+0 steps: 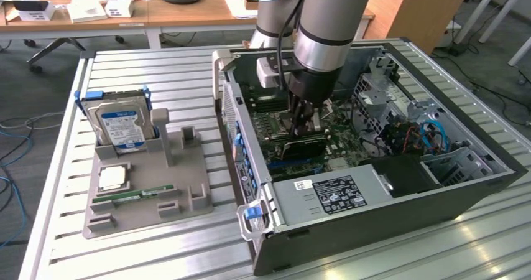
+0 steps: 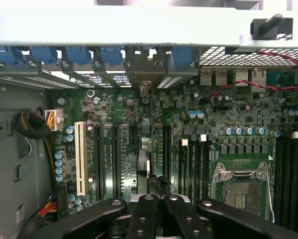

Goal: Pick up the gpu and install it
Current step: 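Press down on the gpu until it lock into place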

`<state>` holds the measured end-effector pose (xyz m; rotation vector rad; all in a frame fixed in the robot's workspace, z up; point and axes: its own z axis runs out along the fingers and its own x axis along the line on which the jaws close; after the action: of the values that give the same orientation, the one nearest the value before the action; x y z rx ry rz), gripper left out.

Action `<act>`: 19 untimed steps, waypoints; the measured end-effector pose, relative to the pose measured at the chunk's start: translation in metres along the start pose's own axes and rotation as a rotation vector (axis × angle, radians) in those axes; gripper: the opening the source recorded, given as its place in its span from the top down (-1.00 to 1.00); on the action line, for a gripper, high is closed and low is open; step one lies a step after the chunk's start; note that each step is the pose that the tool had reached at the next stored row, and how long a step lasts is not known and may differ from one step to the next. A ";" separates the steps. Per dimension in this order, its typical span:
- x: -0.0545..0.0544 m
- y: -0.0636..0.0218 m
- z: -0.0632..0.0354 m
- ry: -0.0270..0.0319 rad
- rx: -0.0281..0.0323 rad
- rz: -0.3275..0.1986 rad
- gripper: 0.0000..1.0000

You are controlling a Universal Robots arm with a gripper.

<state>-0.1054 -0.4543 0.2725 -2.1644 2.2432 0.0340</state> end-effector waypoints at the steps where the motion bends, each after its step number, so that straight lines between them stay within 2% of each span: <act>1: 0.000 0.0000 0.0007 0.0000 0.0000 0.000 0.79; 19: -0.001 0.0005 0.0027 0.0003 -0.0001 0.000 0.79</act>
<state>-0.1058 -0.4534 0.2699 -2.1646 2.2435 0.0338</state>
